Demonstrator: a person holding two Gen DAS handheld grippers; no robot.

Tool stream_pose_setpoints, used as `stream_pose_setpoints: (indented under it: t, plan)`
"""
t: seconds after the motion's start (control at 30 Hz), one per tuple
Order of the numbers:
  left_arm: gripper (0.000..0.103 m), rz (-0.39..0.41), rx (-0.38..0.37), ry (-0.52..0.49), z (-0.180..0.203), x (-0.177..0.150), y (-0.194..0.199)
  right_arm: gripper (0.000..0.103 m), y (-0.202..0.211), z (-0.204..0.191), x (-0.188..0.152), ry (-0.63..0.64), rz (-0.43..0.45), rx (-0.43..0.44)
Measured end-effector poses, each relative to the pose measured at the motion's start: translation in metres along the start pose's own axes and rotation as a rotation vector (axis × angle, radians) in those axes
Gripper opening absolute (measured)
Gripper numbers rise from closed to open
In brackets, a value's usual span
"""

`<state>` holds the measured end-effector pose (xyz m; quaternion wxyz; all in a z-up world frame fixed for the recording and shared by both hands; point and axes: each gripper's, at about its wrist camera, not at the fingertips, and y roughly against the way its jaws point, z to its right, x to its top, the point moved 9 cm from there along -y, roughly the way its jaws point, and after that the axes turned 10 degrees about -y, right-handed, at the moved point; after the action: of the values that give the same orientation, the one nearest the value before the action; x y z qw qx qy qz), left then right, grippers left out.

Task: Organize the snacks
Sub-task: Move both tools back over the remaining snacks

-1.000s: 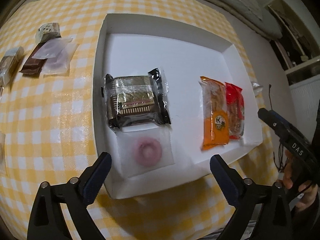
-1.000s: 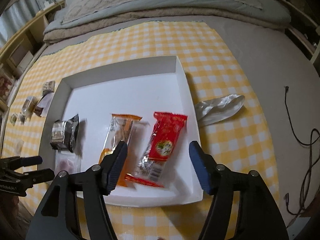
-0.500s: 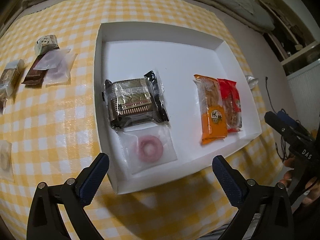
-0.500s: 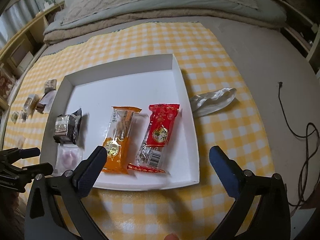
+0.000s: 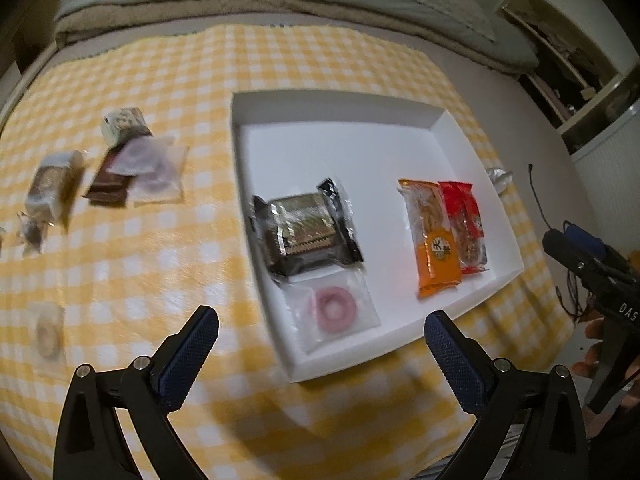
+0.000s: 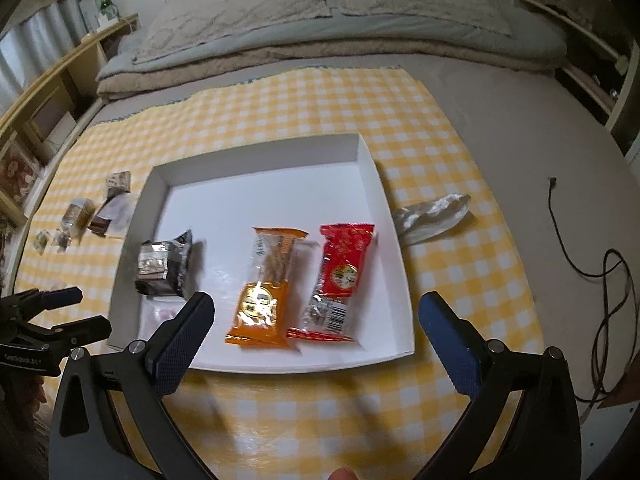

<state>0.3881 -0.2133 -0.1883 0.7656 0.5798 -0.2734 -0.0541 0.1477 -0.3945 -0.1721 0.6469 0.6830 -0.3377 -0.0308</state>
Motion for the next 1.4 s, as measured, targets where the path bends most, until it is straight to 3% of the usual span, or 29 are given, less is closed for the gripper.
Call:
stream_pose_setpoints:
  t: [0.4,0.83,1.1,1.4]
  plan:
    - [0.103,0.088,0.045,0.043,-0.059,-0.012,0.055,0.103,0.004,-0.054,-0.002,0.054,0.024,0.03]
    - [0.103,0.142,0.119,0.082,-0.12,-0.036,0.102,0.103,0.001,-0.142,-0.001,0.143,0.029,0.108]
    - [0.103,0.145,0.169,0.129,-0.167,-0.059,0.123,0.103,-0.011,-0.199,-0.007,0.203,0.013,0.141]
    - [0.103,0.112,0.273,0.178,-0.223,-0.083,0.127,0.103,-0.032,-0.268,-0.017,0.276,-0.021,0.188]
